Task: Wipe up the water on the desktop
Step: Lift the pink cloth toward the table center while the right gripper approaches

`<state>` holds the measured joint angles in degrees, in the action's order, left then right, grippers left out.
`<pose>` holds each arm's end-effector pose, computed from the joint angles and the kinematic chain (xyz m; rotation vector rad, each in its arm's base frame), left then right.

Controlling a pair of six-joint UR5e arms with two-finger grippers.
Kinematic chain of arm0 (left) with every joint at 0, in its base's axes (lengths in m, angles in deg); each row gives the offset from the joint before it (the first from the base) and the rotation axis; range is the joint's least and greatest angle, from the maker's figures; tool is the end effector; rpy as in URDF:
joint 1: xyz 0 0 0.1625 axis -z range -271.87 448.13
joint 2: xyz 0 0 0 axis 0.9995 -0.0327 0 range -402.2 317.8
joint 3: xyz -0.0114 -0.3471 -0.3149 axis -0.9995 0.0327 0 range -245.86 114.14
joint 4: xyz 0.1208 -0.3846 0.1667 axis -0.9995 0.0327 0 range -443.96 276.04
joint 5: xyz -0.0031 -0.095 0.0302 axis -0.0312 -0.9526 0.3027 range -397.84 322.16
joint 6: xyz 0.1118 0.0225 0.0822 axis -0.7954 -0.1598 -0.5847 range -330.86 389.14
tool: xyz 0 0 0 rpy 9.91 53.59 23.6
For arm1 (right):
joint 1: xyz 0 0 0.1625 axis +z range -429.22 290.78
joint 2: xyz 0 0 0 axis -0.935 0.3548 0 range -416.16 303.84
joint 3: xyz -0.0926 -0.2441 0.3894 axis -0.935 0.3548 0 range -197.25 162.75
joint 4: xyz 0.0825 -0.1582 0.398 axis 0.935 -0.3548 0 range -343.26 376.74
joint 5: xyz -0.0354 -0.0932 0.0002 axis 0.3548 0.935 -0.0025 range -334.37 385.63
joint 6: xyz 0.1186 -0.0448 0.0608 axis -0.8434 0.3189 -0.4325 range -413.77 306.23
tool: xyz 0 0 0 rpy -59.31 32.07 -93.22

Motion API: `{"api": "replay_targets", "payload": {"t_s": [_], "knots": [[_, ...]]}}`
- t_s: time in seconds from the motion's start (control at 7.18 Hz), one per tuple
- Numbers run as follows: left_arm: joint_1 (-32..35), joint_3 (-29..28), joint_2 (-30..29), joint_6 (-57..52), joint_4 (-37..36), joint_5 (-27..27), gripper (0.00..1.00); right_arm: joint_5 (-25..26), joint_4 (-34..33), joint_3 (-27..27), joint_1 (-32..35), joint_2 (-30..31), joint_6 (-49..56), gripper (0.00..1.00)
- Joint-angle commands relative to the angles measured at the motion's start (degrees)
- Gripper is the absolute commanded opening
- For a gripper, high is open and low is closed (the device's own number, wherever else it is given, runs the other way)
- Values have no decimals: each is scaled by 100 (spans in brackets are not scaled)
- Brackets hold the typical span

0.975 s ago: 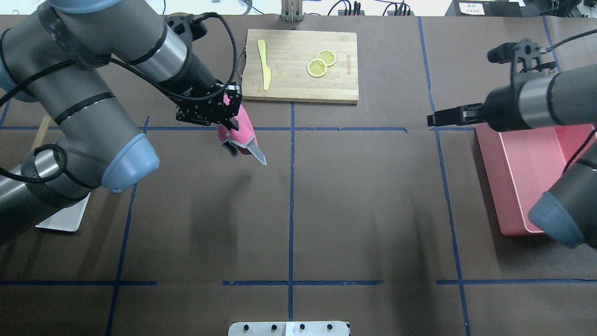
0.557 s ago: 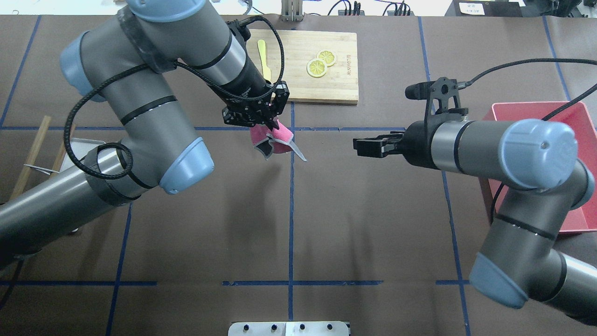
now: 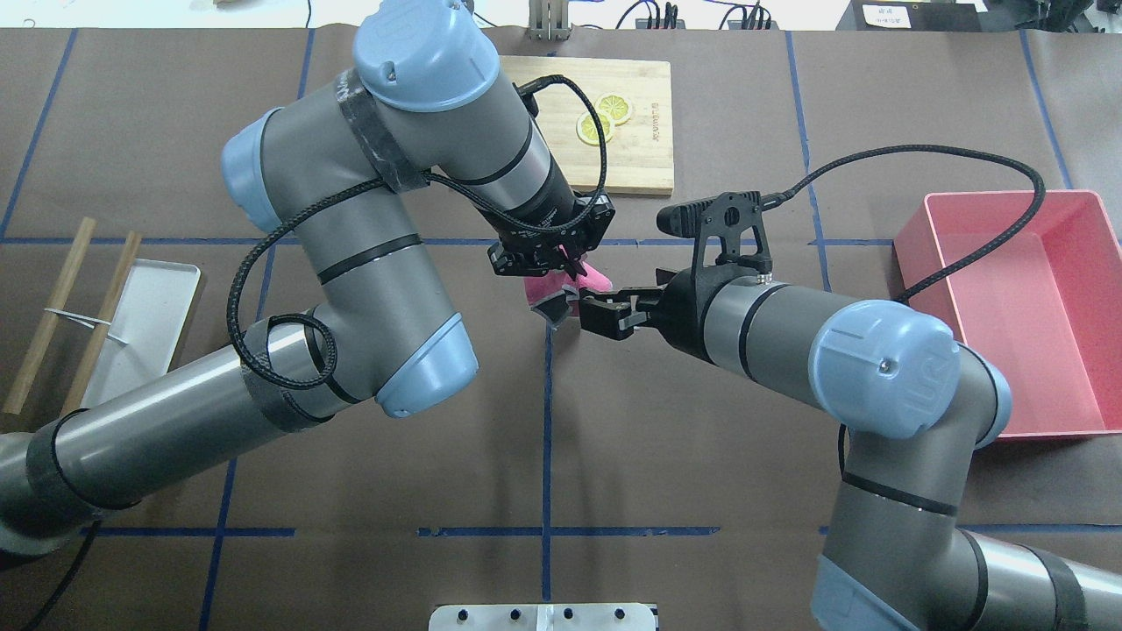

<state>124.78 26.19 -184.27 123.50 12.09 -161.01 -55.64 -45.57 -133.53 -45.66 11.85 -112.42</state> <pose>0.5800 -0.5018 0.0862 -0.2200 1.1260 -0.3324 -0.4982 -0.3859 0.2242 0.7245 -1.1140 -0.0142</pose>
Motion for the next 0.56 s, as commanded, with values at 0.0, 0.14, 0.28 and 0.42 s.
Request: {"api": "replay_targets", "payload": {"t_s": [0.0, 0.14, 0.28, 0.42], "knots": [[-26, 49, -40, 56, 2, 13, 0, 618, -141, 18, -386, -77, 169, 96], [-26, 67, -40, 125, 2, -5, 0, 707, -141, 52, -457, -51, 196, 96], [-35, 154, -40, 169, 2, -22, 0, 978, -141, 88, -579, -51, 457, 96], [-35, 199, -40, 231, -7, -49, 0, 1129, -141, 97, -633, -42, 521, 96]]}}
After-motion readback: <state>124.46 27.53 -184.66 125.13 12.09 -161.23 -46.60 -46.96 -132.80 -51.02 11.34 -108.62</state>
